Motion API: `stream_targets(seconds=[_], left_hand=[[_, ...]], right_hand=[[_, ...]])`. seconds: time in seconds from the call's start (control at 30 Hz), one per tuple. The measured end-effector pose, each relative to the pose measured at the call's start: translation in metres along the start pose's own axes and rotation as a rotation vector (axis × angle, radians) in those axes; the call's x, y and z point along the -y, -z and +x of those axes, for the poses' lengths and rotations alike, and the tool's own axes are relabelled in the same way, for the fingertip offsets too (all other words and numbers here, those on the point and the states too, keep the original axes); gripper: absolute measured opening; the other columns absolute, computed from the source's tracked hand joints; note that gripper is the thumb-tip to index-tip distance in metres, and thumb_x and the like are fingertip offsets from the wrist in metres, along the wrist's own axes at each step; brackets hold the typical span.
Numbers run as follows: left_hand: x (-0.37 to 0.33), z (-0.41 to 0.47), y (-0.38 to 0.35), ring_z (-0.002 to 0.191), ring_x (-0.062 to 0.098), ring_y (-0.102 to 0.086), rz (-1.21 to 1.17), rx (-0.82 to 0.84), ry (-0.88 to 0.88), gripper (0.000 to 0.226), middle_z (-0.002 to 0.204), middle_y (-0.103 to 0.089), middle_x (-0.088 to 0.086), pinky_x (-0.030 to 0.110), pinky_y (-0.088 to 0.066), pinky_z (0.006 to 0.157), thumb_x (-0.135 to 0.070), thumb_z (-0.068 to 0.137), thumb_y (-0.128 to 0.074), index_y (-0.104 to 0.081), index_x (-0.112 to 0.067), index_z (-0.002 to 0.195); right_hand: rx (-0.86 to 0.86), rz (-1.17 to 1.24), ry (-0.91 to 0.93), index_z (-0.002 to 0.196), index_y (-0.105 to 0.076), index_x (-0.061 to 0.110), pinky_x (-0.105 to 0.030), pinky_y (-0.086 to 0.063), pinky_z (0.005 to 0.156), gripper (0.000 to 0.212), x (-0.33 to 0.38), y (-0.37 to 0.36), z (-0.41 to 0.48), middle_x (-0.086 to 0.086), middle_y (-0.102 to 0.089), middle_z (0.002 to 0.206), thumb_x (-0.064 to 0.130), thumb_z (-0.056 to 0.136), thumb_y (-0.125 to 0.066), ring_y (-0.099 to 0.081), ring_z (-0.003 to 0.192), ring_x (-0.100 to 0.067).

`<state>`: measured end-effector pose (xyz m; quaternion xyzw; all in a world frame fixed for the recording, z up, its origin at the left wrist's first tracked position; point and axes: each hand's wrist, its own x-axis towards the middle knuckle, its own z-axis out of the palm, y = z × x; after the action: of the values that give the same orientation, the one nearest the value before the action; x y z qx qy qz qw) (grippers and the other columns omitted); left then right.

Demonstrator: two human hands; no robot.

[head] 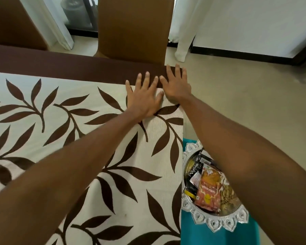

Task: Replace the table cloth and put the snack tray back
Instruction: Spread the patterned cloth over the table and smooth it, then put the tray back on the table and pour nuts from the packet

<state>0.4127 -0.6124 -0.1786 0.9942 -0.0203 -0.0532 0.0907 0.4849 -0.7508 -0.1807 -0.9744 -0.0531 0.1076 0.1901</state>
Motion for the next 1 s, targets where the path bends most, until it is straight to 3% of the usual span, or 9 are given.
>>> stream_targets(seconds=[0.1, 0.27, 0.37, 0.53, 0.7, 0.83, 1.0], left_hand=[[-0.023, -0.044, -0.010, 0.154, 0.029, 0.004, -0.013, -0.023, -0.026, 0.069, 0.168, -0.002, 0.005, 0.064, 0.002, 0.118, -0.065, 0.099, -0.008, -0.008, -0.030, 0.159], [-0.064, -0.126, -0.026, 0.154, 0.029, 0.001, -0.029, -0.017, -0.098, 0.067, 0.168, -0.006, 0.005, 0.065, -0.001, 0.118, -0.060, 0.100, -0.012, -0.013, -0.028, 0.159], [-0.092, -0.184, -0.039, 0.154, 0.027, -0.004, -0.030, -0.003, -0.193, 0.067, 0.167, -0.012, 0.006, 0.062, -0.003, 0.120, -0.059, 0.101, -0.015, -0.019, -0.024, 0.158], [-0.132, -0.238, -0.052, 0.151, 0.027, -0.020, -0.071, 0.029, -0.348, 0.060, 0.161, -0.031, 0.008, 0.054, -0.008, 0.123, -0.053, 0.102, -0.030, -0.036, -0.021, 0.152], [-0.164, -0.232, -0.055, 0.145, 0.027, -0.032, -0.178, 0.070, -0.431, 0.050, 0.154, -0.041, 0.008, 0.050, -0.027, 0.120, -0.036, 0.098, -0.045, -0.044, -0.019, 0.145], [-0.178, -0.193, -0.064, 0.131, 0.026, -0.046, -0.199, 0.118, -0.290, 0.051, 0.142, -0.049, 0.008, 0.045, -0.044, 0.107, -0.033, 0.093, -0.054, -0.046, -0.018, 0.141], [-0.176, -0.144, -0.083, 0.133, 0.041, -0.038, -0.173, 0.402, 0.069, 0.076, 0.146, -0.035, 0.024, 0.050, -0.040, 0.108, -0.026, 0.089, -0.065, -0.024, -0.009, 0.151]], right_hand=[[-0.008, 0.129, 0.015, 0.162, -0.015, 0.027, -0.054, -0.017, 0.124, 0.065, -0.014, 0.005, -0.020, -0.005, 0.001, 0.171, 0.050, 0.105, -0.038, 0.001, 0.157, -0.030], [-0.080, 0.310, 0.045, 0.156, -0.035, 0.027, -0.052, -0.027, 0.121, 0.061, -0.063, -0.020, -0.137, -0.007, -0.034, 0.162, 0.055, 0.102, -0.039, -0.029, 0.150, -0.028], [-0.048, 0.323, -0.037, 0.150, -0.046, 0.025, -0.047, -0.022, 0.122, 0.050, -0.098, -0.035, -0.213, -0.007, -0.032, 0.163, 0.047, 0.105, -0.044, -0.025, 0.151, -0.026], [-0.139, 0.166, -0.172, 0.135, -0.061, 0.023, -0.045, -0.039, 0.112, 0.057, -0.168, -0.039, -0.300, -0.004, -0.053, 0.146, 0.058, 0.095, -0.042, -0.047, 0.135, -0.027], [-0.218, 0.227, -0.485, 0.135, -0.058, 0.024, -0.046, -0.040, 0.107, 0.060, -0.235, -0.038, -0.358, -0.008, -0.057, 0.138, 0.052, 0.084, -0.044, -0.050, 0.129, -0.033], [-0.183, 0.456, -0.672, 0.149, -0.044, 0.023, -0.045, -0.041, 0.108, 0.064, -0.254, -0.044, -0.378, -0.009, -0.050, 0.143, 0.043, 0.091, -0.065, -0.048, 0.131, -0.030], [-0.133, 0.581, -0.725, 0.159, -0.019, 0.028, -0.044, -0.039, 0.114, 0.082, -0.258, -0.056, -0.372, -0.001, -0.044, 0.156, 0.038, 0.093, -0.066, -0.045, 0.140, -0.026]])
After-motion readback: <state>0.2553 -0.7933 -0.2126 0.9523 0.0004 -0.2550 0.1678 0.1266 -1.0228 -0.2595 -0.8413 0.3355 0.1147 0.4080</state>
